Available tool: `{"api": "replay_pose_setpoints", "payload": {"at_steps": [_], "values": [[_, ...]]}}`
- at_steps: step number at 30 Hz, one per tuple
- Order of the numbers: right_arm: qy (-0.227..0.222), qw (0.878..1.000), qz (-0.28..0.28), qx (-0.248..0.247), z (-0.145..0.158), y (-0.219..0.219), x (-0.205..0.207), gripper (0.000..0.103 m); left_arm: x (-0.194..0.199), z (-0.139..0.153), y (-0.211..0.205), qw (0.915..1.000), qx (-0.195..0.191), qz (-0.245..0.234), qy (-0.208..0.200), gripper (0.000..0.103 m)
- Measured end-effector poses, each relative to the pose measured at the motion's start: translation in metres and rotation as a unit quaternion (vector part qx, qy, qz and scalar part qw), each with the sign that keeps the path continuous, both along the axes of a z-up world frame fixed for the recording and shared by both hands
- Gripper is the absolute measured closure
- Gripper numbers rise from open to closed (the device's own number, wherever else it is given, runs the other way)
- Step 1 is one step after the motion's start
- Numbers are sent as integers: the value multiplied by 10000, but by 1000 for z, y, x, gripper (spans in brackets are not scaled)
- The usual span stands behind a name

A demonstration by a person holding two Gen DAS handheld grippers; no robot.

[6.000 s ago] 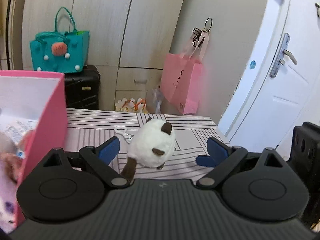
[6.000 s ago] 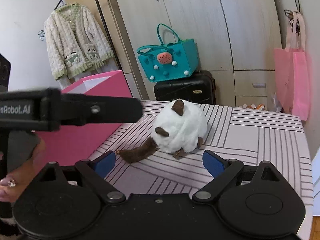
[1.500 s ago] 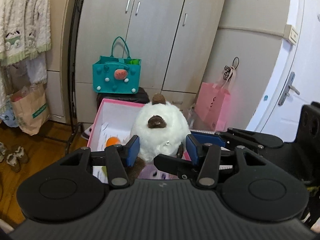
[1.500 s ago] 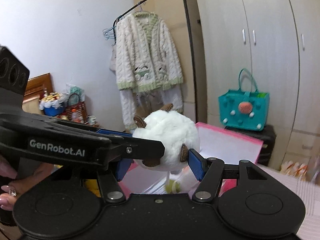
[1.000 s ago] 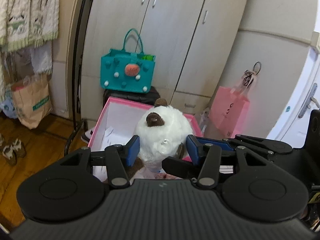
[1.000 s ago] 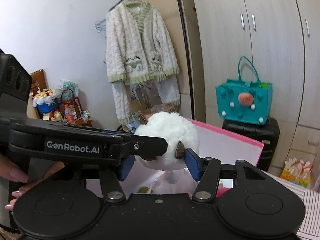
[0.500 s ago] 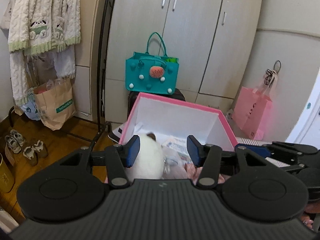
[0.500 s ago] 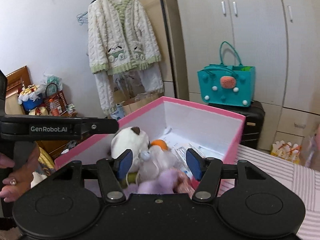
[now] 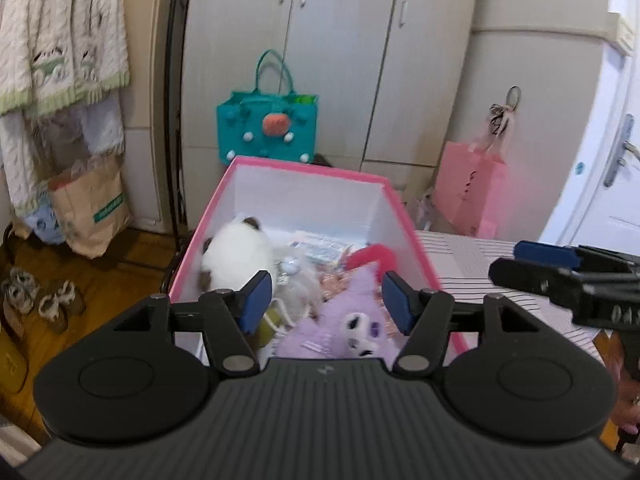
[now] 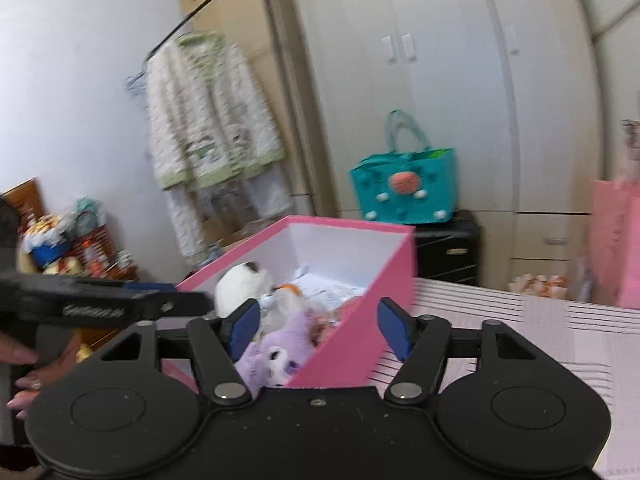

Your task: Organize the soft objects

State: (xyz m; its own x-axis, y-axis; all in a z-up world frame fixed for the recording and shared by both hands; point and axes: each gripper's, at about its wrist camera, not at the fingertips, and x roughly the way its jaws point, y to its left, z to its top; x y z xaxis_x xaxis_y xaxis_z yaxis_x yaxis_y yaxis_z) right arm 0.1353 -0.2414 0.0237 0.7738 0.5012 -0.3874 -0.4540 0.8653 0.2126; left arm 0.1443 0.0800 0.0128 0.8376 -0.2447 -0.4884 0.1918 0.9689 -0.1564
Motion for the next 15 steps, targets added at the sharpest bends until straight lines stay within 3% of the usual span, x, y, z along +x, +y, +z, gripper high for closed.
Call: {"api": "replay_pose_setpoints", "payload": {"at_steps": [5, 10, 13, 15], "values": [[102, 9979, -615, 149, 11, -29, -19, 27, -24, 10, -12, 9998, 46, 25, -187, 38], [-47, 9933, -1144, -135, 15, -42, -45, 25, -46, 14, -19, 9994, 108, -28, -336, 35], [-98, 9923, -1220, -205, 18, -47, -60, 23, -57, 17, -24, 9991, 108, -30, -418, 34], [-157, 9922, -1216, -235, 21, -49, -69, 15, -64, 18, -28, 9987, 142, 1, -495, 30]]}}
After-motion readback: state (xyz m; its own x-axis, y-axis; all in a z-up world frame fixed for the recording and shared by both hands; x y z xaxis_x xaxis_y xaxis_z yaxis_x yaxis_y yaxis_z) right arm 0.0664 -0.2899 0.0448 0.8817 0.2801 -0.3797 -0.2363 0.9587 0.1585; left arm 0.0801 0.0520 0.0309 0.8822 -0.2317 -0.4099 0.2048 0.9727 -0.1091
